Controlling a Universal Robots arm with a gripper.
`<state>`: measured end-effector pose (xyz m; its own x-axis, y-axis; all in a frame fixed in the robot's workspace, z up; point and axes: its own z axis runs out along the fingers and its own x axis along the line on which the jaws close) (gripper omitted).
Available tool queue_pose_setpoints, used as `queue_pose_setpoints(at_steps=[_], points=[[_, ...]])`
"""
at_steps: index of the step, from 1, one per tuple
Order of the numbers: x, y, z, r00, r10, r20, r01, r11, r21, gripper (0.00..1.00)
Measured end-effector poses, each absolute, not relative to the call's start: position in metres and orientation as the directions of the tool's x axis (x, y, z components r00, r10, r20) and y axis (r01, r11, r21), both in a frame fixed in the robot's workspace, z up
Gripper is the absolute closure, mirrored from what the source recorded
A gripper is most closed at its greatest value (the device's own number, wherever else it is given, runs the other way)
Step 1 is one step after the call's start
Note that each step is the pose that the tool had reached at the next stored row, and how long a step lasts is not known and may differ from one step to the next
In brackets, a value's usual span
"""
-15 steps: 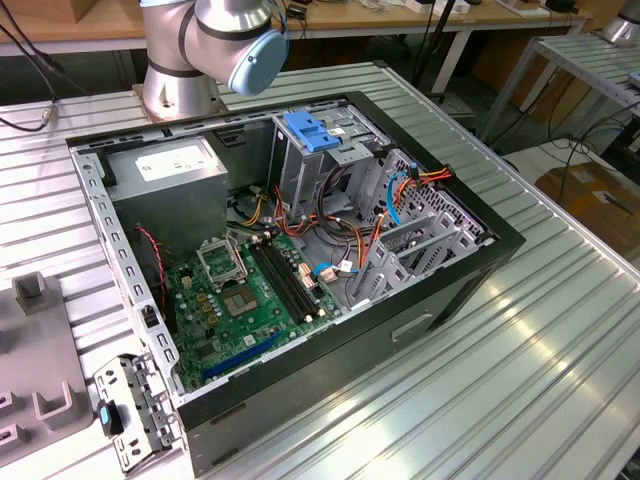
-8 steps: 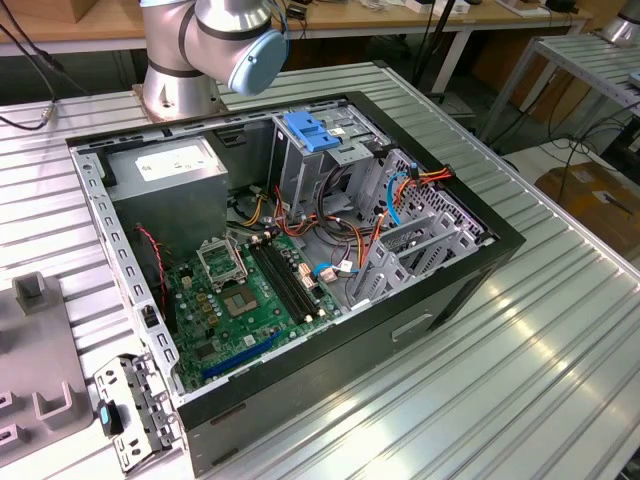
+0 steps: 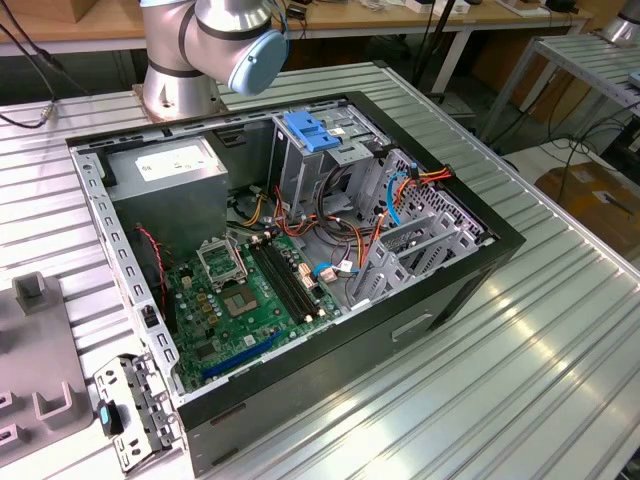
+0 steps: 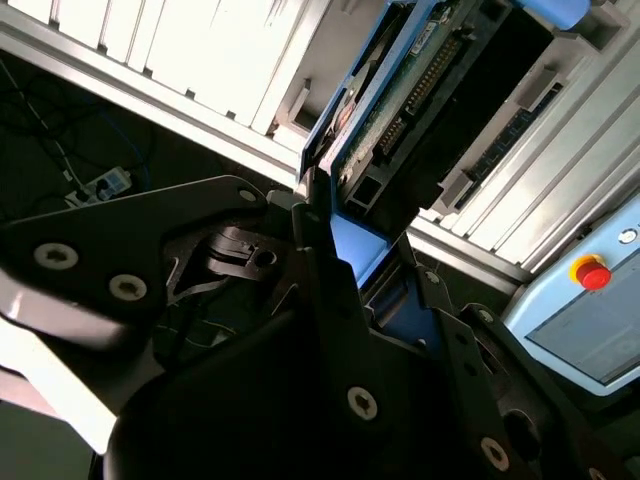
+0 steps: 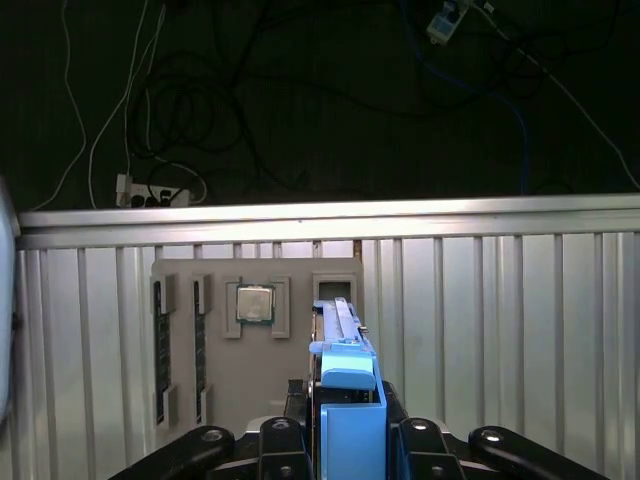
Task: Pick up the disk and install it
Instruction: 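Pick up the disk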
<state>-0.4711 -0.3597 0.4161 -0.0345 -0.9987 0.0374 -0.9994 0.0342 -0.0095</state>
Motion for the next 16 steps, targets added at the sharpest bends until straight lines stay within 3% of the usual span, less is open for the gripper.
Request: queue_pose_setpoints(at_steps=[16], points=[[-0.471,-0.36,0.43,-0.035,-0.999,0.038,-0.999,0.034,-0.01,0.64]])
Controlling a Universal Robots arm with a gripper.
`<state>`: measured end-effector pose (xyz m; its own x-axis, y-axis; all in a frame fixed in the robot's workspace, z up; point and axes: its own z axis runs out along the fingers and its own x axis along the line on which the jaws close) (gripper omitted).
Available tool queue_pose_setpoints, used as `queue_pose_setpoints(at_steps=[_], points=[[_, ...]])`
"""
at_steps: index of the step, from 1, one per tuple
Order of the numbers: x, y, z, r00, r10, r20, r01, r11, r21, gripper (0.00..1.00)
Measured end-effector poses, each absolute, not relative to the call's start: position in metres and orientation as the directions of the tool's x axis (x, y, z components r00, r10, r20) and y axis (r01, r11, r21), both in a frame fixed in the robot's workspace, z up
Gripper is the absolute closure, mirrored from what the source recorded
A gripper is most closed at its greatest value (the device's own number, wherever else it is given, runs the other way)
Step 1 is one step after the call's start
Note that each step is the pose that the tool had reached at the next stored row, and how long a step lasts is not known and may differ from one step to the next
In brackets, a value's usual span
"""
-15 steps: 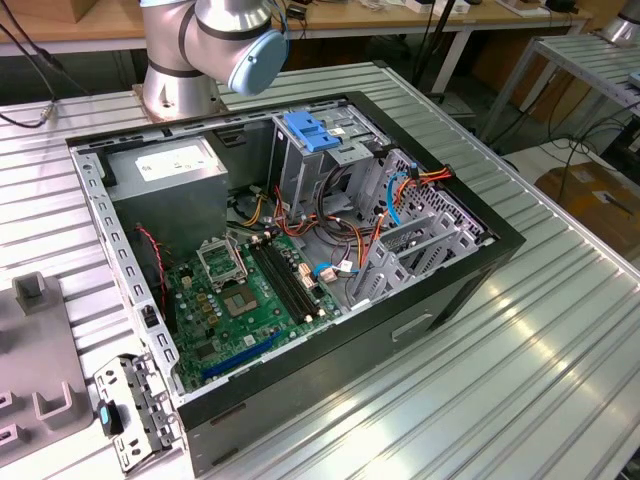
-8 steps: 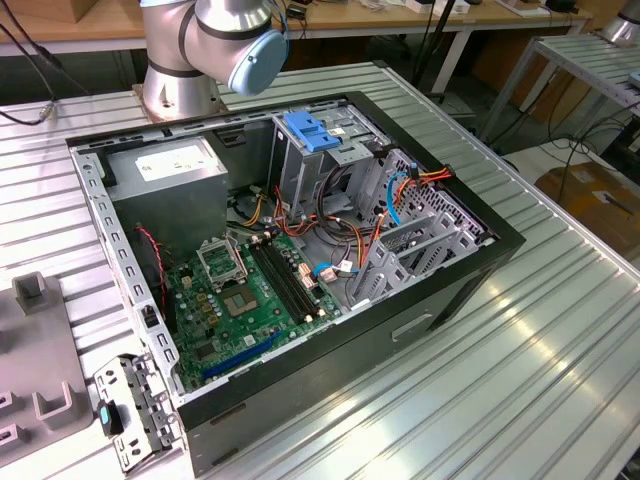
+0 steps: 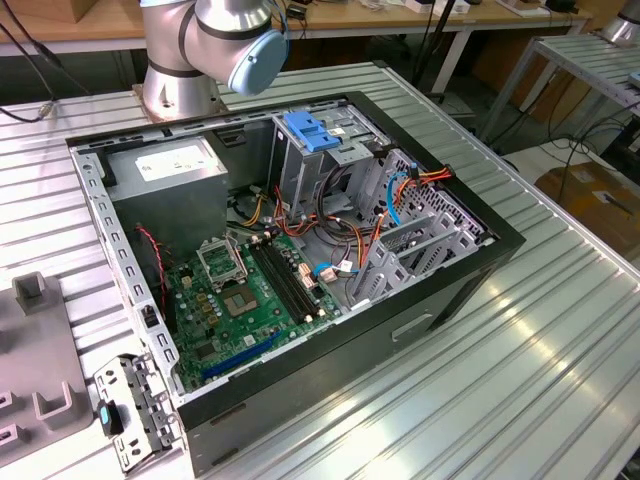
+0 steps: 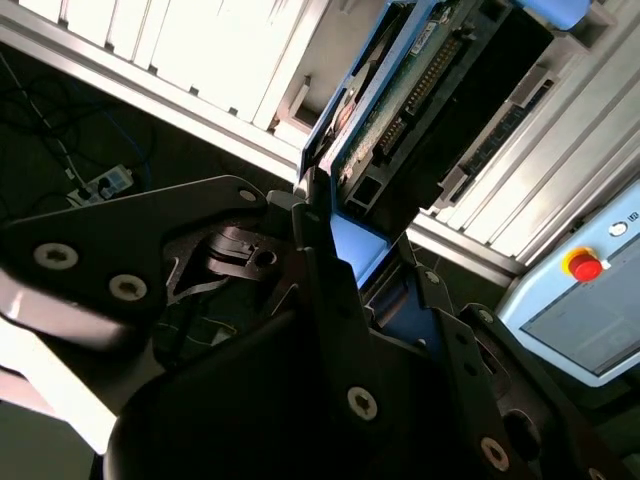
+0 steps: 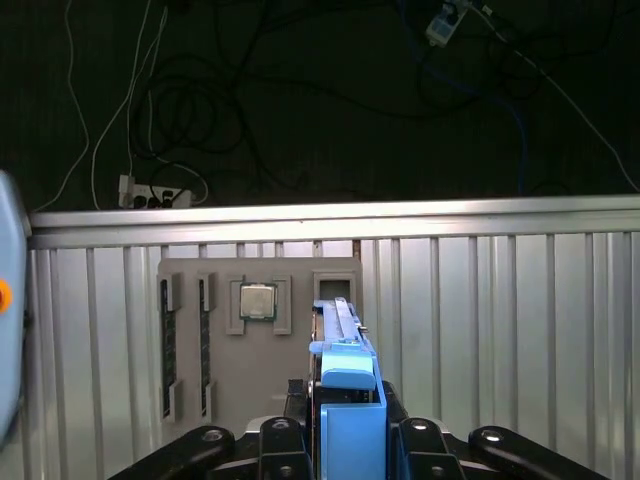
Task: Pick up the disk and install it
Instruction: 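Pick up the disk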
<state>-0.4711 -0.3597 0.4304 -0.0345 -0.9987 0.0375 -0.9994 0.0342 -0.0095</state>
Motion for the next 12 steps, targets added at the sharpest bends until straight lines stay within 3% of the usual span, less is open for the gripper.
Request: queue_pose_setpoints(at_steps=[12], points=[[-0.4711,-0.3597,0.4358,-0.035,-0.999,0.038,-0.999,0.034,-0.01,0.64]])
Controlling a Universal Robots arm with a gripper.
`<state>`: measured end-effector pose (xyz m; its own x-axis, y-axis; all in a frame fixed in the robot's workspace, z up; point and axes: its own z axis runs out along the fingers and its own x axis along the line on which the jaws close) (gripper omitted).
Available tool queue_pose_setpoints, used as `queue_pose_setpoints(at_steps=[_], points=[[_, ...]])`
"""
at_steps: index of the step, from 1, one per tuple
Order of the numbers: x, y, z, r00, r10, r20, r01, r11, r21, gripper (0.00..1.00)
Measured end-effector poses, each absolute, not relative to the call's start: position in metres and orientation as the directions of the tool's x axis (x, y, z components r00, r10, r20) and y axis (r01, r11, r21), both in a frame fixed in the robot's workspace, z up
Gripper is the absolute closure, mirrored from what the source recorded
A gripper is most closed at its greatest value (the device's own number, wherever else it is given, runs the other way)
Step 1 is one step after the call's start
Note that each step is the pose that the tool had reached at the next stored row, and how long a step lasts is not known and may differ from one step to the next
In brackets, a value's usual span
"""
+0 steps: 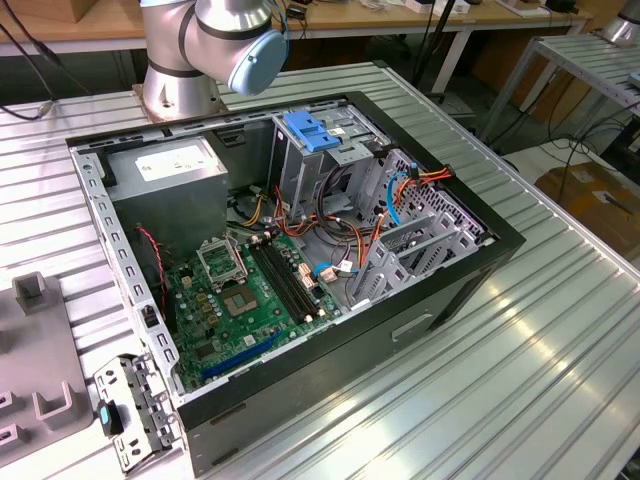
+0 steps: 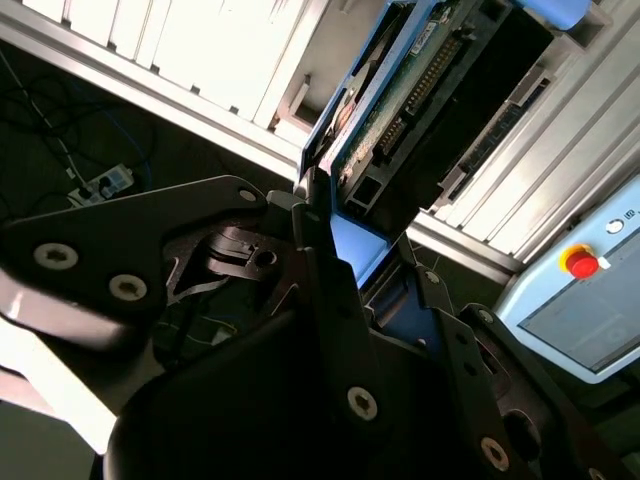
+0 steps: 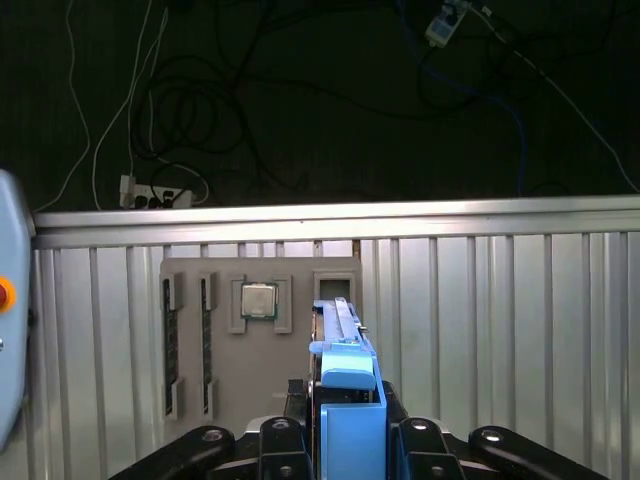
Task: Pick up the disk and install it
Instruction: 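Pick up the disk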
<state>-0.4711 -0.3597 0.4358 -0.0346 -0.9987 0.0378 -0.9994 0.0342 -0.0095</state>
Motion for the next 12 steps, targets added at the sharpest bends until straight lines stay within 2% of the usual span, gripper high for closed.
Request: queue_pose_setpoints(at_steps=[12], points=[[-0.4711,-0.3597,0.4423,-0.035,-0.999,0.038,-0.999,0.034,-0.009,0.64]])
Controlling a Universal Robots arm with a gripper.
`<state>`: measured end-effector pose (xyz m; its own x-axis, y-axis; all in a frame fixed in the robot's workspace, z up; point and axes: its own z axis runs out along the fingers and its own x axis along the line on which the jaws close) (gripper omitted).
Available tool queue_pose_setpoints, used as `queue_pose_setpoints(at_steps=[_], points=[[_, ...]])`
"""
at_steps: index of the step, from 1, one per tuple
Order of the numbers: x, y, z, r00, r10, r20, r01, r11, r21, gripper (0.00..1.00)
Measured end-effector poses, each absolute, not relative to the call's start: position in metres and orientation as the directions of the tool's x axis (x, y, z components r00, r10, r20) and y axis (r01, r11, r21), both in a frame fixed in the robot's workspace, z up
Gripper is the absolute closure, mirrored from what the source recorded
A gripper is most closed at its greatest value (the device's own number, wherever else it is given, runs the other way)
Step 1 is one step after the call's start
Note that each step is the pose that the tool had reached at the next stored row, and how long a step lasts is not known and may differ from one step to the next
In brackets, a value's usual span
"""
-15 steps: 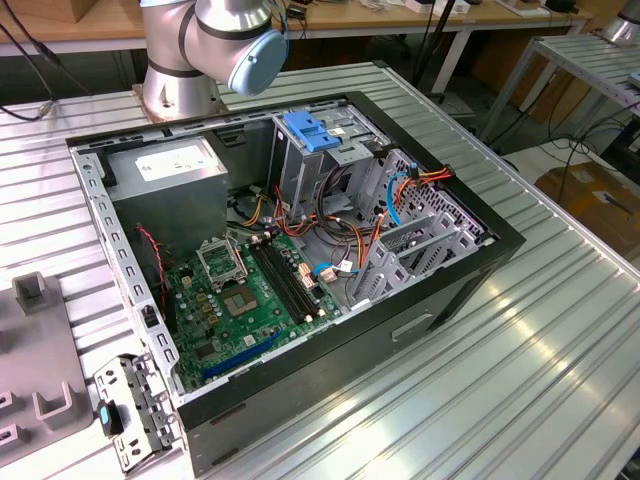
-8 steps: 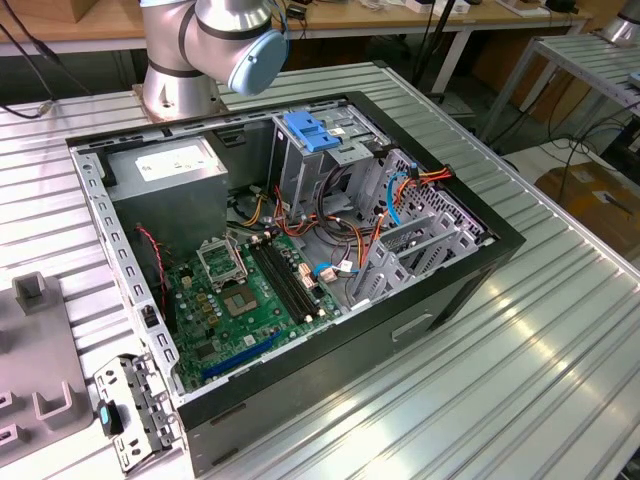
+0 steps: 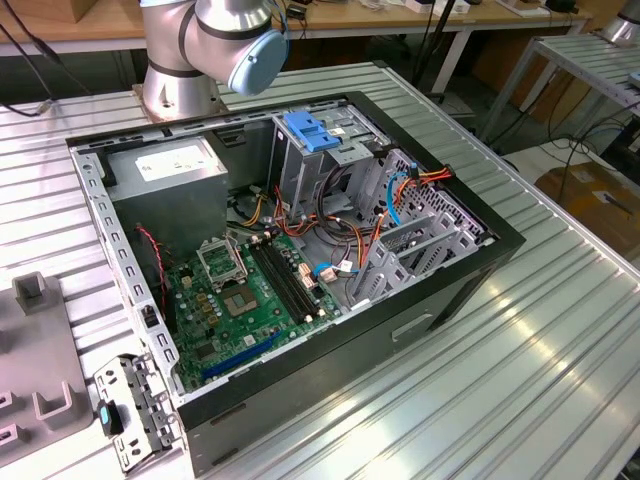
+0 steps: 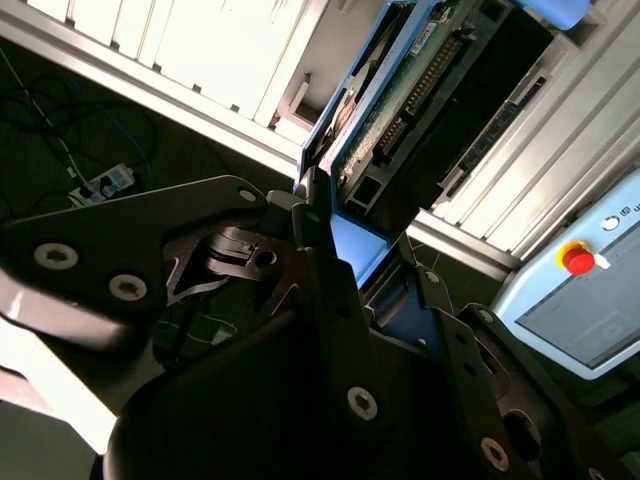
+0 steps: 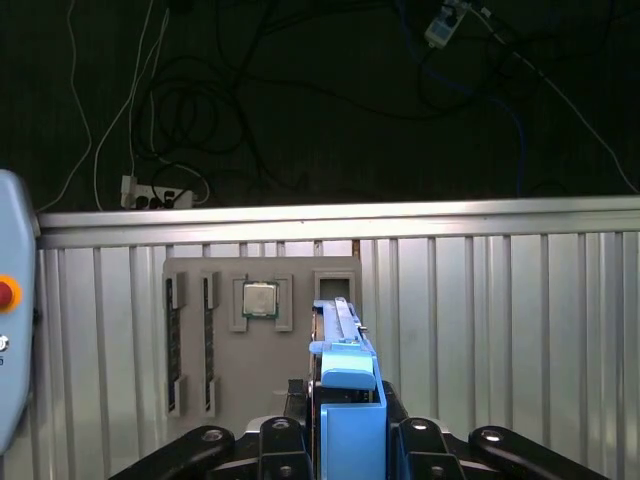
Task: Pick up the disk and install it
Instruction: 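Pick up the disk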
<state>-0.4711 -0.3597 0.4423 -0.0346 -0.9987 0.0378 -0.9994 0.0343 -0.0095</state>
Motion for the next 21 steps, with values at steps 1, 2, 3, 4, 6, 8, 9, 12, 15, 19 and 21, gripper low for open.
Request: queue_pose_setpoints(at_steps=[1,2,3,4,6,8,9,12,15,19,21], points=[[-0.471,-0.36,0.443,-0.035,-0.999,0.038,-0.999,0.034,-0.009,0.64],[-0.471,-0.36,0.443,-0.035,-0.999,0.038,-0.999,0.034,-0.009,0.64],[-0.471,-0.36,0.444,-0.035,-0.999,0.038,-0.999,0.034,-0.009,0.64],[-0.471,-0.36,0.445,-0.035,-0.999,0.038,-0.999,0.034,-0.01,0.64],[-0.471,-0.36,0.446,-0.035,-0.999,0.038,-0.999,0.034,-0.009,0.64],[-0.471,-0.36,0.447,-0.034,-0.999,0.038,-0.999,0.034,-0.009,0.64],[-0.471,-0.36,0.449,-0.035,-0.999,0.038,-0.999,0.034,-0.009,0.64],[-0.471,-0.36,0.451,-0.035,-0.999,0.038,-0.999,0.034,-0.01,0.64],[-0.471,-0.36,0.454,-0.035,-0.999,0.038,-0.999,0.034,-0.009,0.64],[-0.471,-0.36,0.456,-0.035,-0.999,0.038,-0.999,0.034,-0.009,0.64],[-0.471,-0.36,0.459,-0.035,-0.999,0.038,-0.999,0.034,-0.009,0.64]])
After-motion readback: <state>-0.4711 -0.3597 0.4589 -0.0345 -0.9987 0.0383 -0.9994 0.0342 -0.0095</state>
